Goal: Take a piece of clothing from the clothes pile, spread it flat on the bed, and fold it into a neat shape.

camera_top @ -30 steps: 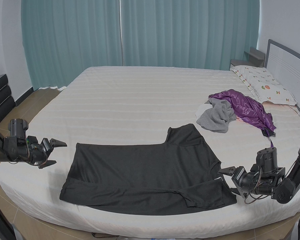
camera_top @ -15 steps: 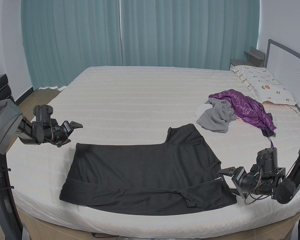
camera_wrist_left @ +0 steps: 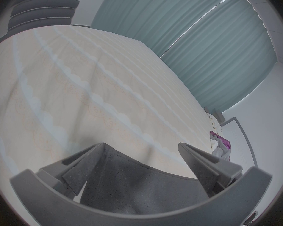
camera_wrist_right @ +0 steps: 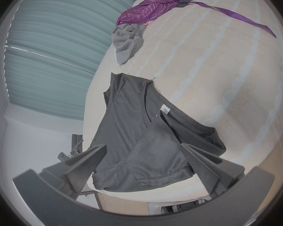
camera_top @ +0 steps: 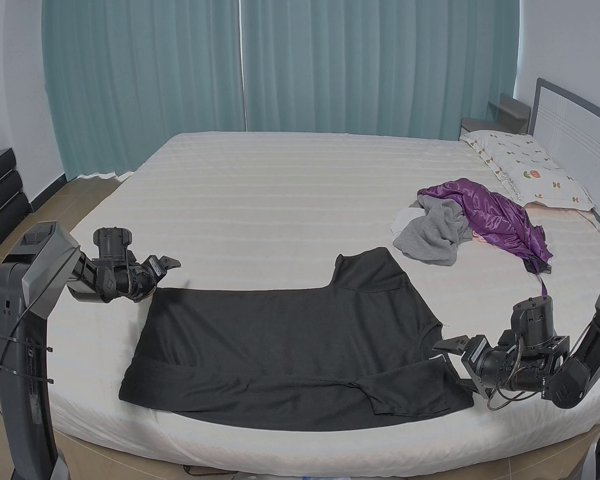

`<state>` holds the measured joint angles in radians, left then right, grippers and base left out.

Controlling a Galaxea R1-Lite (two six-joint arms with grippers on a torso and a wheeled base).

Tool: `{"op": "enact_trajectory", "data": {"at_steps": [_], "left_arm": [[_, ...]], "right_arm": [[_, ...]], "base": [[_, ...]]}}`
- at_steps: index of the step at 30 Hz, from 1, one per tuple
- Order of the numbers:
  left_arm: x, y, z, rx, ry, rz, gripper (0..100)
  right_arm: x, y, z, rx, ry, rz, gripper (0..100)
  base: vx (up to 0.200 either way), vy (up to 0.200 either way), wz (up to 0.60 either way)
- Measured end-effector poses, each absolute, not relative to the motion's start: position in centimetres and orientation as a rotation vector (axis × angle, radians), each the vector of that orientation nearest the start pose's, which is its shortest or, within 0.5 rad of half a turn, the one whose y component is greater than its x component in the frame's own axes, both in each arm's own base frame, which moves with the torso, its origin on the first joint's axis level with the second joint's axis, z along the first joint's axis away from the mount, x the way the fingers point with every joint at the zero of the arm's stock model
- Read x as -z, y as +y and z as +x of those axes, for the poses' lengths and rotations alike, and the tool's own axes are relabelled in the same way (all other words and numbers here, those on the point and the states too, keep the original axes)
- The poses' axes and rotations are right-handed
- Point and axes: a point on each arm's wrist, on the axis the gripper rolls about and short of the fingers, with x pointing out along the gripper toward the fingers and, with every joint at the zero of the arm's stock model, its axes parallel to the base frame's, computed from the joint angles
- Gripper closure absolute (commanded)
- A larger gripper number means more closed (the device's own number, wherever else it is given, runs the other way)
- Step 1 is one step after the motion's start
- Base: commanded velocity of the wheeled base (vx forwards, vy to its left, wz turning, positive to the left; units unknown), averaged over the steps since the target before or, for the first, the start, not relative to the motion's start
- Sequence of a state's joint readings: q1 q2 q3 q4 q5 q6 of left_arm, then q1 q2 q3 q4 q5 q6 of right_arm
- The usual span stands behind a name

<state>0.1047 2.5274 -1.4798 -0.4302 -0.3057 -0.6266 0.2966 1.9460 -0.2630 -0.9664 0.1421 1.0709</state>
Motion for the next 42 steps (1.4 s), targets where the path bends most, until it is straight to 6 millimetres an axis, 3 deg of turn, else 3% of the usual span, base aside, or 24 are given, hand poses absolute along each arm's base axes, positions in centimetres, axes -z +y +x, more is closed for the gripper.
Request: {"op": "enact_trajectory", "data": {"at_steps": [24,25,33,42], "left_arm": [[2.0,4.6,47.5,-0.031,0.617,-0.709,0],[2.1,4.6,47.5,-0.031,0.618,-0.71,100],[2.8,4.5,47.3,-0.048,0.633,-0.724,100],[1.8,4.6,46.9,-0.08,0.619,-0.804,100]], "right_arm": [[-2.9,7.5,23.1,-0.001,0.879,0.952,0],[-2.9,7.5,23.1,-0.005,0.881,0.954,0],[-3.0,7.4,23.2,-0.009,0.873,0.958,0],[-3.2,7.6,24.1,-0.033,0.834,0.963,0]], "base": [[0.0,0.0,0.0],[0.0,0.0,0.0],[0.0,0.0,0.0],[0.0,0.0,0.0]]}}
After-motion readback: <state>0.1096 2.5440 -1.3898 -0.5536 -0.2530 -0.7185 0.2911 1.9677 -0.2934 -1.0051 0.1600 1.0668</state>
